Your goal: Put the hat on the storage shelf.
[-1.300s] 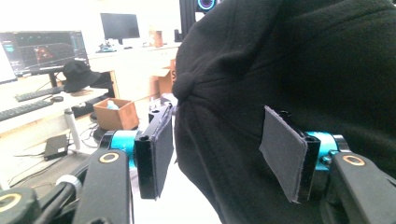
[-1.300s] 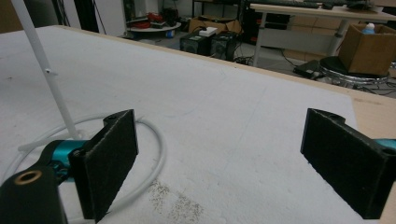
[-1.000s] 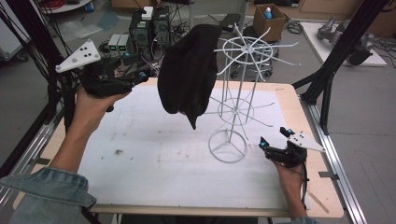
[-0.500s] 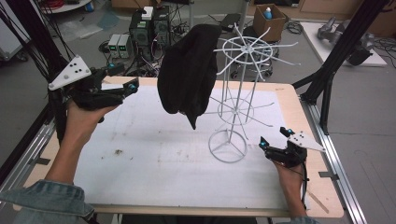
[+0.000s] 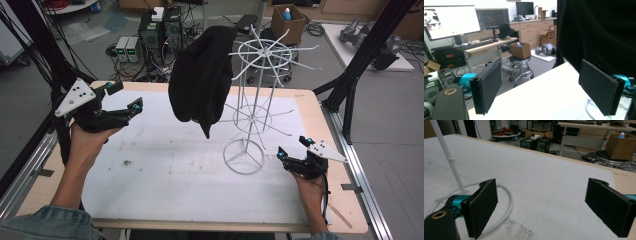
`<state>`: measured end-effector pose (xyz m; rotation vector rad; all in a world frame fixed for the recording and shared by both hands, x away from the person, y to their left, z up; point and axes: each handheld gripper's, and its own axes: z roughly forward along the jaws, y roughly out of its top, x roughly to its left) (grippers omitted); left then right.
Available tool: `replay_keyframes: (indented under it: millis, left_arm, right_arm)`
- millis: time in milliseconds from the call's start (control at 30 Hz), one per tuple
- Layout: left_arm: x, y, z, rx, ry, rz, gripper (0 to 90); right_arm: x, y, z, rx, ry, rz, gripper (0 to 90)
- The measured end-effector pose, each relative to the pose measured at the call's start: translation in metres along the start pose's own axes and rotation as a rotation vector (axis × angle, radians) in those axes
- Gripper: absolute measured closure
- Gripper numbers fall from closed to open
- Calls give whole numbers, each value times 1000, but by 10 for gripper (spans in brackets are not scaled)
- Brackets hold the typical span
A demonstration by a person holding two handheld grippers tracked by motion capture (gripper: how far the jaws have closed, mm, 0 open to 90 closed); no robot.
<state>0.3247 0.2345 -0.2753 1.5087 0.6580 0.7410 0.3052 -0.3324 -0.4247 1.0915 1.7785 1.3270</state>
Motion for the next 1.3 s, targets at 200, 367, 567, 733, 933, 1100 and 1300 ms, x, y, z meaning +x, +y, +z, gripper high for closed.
replay_keyframes:
  millis: [200,367,567,733,933,1100,1300]
  left_arm:
    - [1,-20,-5,13,19,-34,186]
    - [3,-35,-10,11,50,-46,186]
    - [7,-56,-16,15,95,-62,187]
    - [7,-69,-20,19,106,-70,188]
    - [8,-88,-22,41,117,-85,194]
    - [7,-97,-23,45,114,-103,194]
    - [7,-101,-25,49,127,-100,194]
  right_arm:
    - [-1,0,0,-1,-1,-1,103]
    - [0,0,0,2,0,0,103]
    - [0,0,1,-1,0,-1,103]
    - [-1,0,0,1,1,-1,103]
    - [-1,0,1,1,1,-2,103]
    - [0,0,1,0,1,-1,103]
    - [0,0,1,-1,-1,-8,103]
